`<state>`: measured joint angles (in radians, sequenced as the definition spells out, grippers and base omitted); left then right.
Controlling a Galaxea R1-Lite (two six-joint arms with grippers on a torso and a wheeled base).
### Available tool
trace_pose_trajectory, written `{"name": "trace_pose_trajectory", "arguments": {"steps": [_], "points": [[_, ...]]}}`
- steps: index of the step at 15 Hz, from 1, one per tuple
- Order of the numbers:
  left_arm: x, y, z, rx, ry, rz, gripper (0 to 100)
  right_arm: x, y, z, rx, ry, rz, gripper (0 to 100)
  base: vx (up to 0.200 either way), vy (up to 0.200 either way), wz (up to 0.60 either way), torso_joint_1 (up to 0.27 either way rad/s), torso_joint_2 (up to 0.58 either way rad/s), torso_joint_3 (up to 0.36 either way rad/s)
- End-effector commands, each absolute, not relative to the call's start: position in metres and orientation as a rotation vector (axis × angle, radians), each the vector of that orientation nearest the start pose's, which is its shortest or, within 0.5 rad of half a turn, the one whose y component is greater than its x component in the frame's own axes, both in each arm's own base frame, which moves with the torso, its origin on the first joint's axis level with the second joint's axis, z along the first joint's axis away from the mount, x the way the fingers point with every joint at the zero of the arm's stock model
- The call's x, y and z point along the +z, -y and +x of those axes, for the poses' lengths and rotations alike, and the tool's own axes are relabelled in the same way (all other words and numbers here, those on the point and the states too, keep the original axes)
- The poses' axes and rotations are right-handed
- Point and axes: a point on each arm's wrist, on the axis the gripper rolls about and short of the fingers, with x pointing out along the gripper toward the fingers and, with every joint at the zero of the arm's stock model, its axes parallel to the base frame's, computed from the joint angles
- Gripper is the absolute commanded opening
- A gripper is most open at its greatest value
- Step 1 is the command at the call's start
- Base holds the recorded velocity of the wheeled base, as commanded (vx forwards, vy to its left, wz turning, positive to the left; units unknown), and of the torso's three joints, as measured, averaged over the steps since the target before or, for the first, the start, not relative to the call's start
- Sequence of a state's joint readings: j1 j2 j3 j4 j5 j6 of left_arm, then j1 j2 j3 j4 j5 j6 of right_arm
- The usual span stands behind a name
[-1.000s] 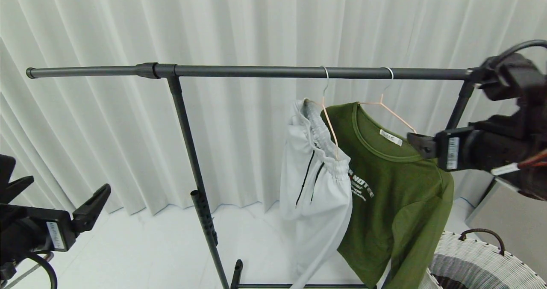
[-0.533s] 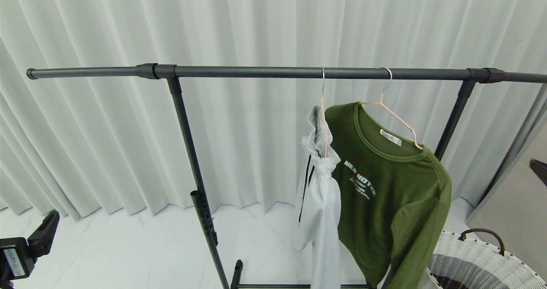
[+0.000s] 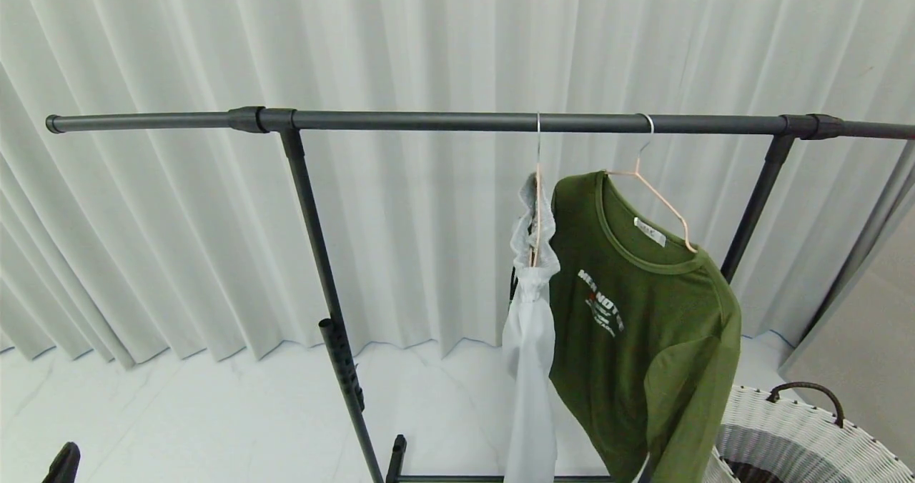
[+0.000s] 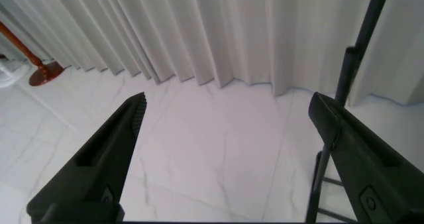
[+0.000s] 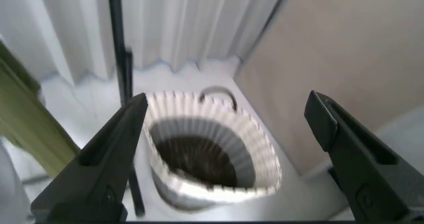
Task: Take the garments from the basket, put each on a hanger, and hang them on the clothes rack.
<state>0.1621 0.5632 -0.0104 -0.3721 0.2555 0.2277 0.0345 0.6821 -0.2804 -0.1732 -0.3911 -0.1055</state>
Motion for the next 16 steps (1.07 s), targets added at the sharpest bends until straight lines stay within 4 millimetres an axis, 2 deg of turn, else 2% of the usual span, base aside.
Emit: {"name": "trace_pose_trajectory", "arguments": {"steps": [1,5,6,8,11,13,16], "points": [[0.084,-0.004,-0.014,0.417,-0.125,0.230,100,0.142,0.008,0.030,-0.348,-0.203,-0.145,100,0.000,0.000,0.00,0.000,0.00,0.000],[0.085,-0.005,-0.019,0.505,-0.104,0.152,100,0.120,0.009,-0.004,-0.348,-0.179,-0.143,100,0.000,0.000,0.00,0.000,0.00,0.000],[0.085,-0.005,-0.019,0.512,-0.100,0.140,100,0.106,0.009,-0.019,-0.341,-0.155,-0.138,100,0.000,0.000,0.00,0.000,0.00,0.000],[0.085,-0.005,-0.019,0.513,-0.095,0.116,100,0.083,0.010,-0.032,-0.327,-0.098,-0.125,100,0.000,0.000,0.00,0.000,0.00,0.000],[0.084,-0.004,-0.018,0.481,-0.096,0.124,100,0.083,0.010,-0.032,-0.299,-0.095,-0.118,100,0.000,0.000,0.00,0.000,0.00,0.000],[0.083,-0.001,-0.016,0.333,-0.068,0.122,100,0.083,0.010,-0.032,-0.301,-0.096,-0.116,100,0.000,0.000,0.00,0.000,0.00,0.000],[0.083,0.002,-0.015,0.199,-0.048,0.075,100,0.083,0.010,-0.032,-0.295,-0.094,-0.106,100,0.000,0.000,0.00,0.000,0.00,0.000]]}}
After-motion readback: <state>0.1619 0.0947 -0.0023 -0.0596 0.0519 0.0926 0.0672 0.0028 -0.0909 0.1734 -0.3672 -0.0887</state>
